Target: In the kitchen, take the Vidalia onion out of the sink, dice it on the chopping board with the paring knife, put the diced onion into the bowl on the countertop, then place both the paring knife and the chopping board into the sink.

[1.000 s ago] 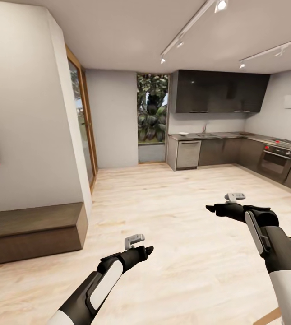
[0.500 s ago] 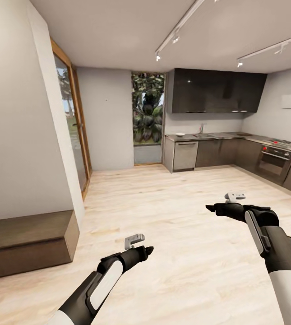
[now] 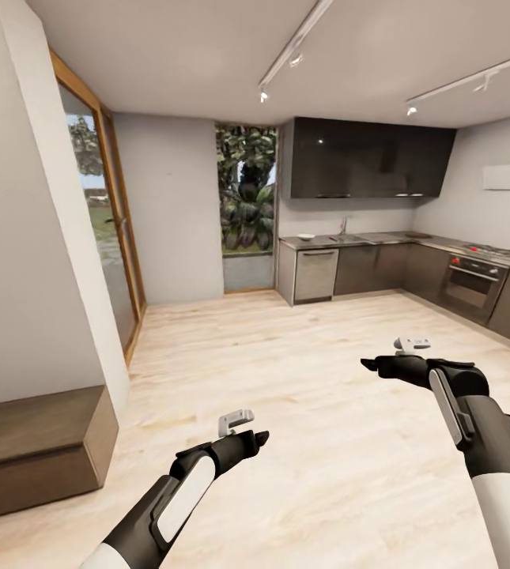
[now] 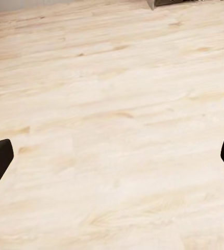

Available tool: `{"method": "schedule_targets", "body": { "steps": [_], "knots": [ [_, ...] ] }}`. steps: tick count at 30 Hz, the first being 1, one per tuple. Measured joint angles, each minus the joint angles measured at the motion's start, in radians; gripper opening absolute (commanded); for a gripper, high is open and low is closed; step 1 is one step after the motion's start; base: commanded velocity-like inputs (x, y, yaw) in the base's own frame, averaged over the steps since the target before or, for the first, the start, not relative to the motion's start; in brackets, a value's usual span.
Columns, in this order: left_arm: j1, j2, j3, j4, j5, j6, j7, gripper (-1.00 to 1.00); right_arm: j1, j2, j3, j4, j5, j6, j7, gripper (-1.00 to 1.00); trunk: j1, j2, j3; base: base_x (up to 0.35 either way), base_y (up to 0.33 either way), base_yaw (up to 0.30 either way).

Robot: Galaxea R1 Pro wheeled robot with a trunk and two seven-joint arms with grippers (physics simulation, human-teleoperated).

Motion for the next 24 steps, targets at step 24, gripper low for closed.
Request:
{"method": "schedule_targets", "body": {
  "steps": [24],
  "knots": [
    [0.0,0.0,0.0,0.0,0.0,0.0,0.0,1.0,0.006,-0.001,0.0,-0.018,0.001,-0.003,0.001,1.0,0.0,0.0,0.0,0.348,0.0,-0.156]
  ]
}}
